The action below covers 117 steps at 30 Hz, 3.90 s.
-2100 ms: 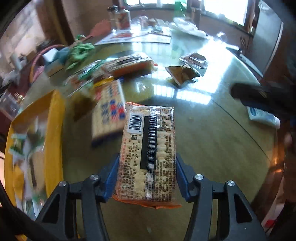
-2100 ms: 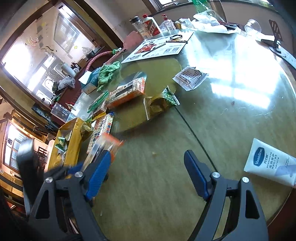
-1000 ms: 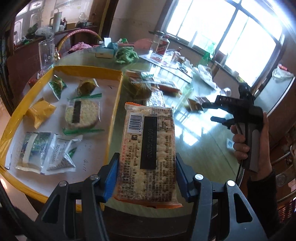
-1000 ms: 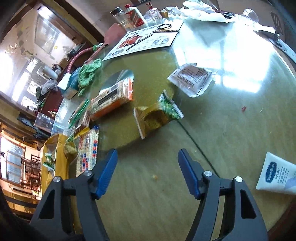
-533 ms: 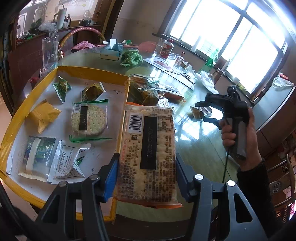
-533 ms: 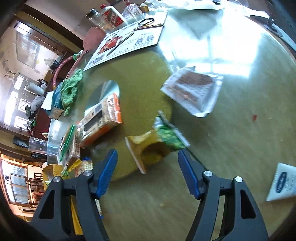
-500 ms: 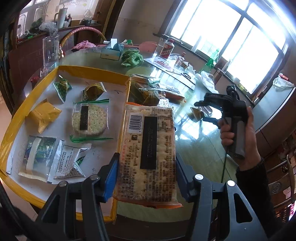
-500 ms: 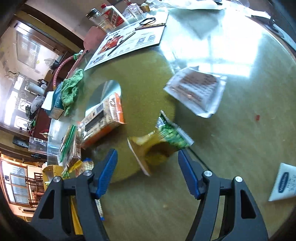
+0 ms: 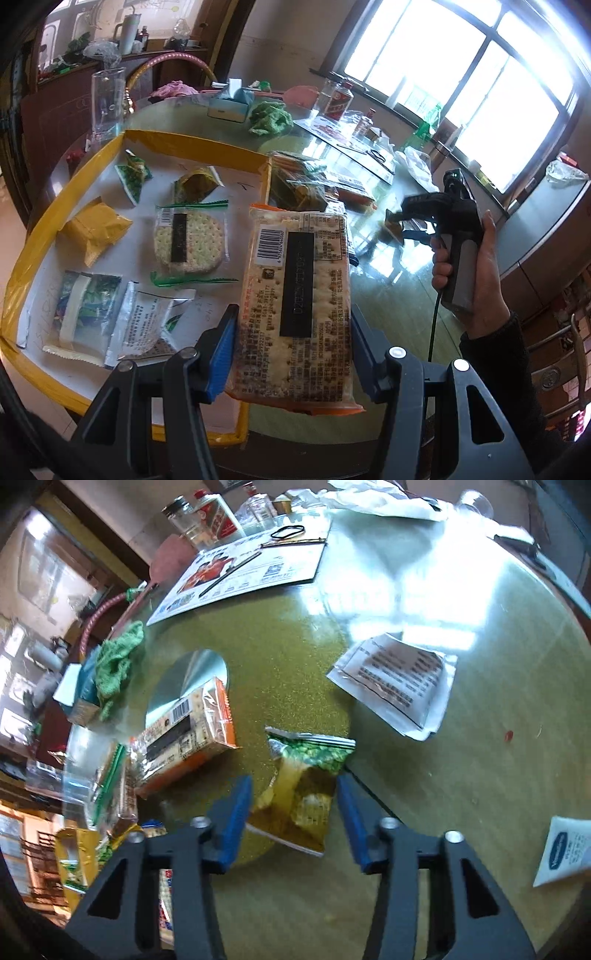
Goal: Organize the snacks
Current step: 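Reach and grasp the yellow chip bag with green top using the right tool, then carry the cracker packet with the left tool while the right tool carries the chip bag to the tray, then open both tools over the tray, releasing the packets, and withdraw to the table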
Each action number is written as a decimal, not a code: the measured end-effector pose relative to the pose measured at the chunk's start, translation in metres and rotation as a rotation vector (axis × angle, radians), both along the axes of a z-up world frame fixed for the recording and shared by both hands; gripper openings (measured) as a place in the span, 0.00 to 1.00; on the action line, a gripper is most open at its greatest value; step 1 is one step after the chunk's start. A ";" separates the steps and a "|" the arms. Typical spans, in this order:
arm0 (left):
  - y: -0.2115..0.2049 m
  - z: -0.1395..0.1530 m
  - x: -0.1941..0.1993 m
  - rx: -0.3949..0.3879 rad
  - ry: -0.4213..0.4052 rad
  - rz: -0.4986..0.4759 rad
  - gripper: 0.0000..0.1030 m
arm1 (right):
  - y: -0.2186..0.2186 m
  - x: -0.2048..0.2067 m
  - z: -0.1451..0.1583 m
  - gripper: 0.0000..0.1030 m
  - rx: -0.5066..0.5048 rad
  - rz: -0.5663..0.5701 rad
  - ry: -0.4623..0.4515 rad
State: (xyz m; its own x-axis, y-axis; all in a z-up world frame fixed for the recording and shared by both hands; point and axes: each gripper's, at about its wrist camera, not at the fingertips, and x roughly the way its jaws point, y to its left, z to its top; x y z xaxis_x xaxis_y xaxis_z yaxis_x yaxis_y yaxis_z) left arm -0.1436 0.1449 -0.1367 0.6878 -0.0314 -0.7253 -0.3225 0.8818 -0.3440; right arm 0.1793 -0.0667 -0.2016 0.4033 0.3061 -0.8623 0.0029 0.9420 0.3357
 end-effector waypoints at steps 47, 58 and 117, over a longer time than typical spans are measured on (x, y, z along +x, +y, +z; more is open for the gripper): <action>0.137 -0.032 -0.068 0.041 0.143 0.295 0.54 | 0.221 -0.260 0.034 0.30 -0.093 0.786 -0.248; 0.141 -0.035 -0.071 -0.005 0.143 0.283 0.70 | 0.225 -0.248 0.027 0.62 0.012 0.779 -0.198; -0.049 0.008 0.026 0.083 0.055 -0.033 0.78 | -0.032 -0.165 0.038 0.80 0.220 0.473 -0.198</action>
State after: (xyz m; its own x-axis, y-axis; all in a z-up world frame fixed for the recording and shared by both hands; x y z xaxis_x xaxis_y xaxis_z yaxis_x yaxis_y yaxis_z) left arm -0.1175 0.0957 -0.1284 0.6461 0.0086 -0.7632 -0.3093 0.9171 -0.2514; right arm 0.0140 -0.0984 -0.1639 0.3262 0.6570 -0.6797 -0.4862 0.7332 0.4754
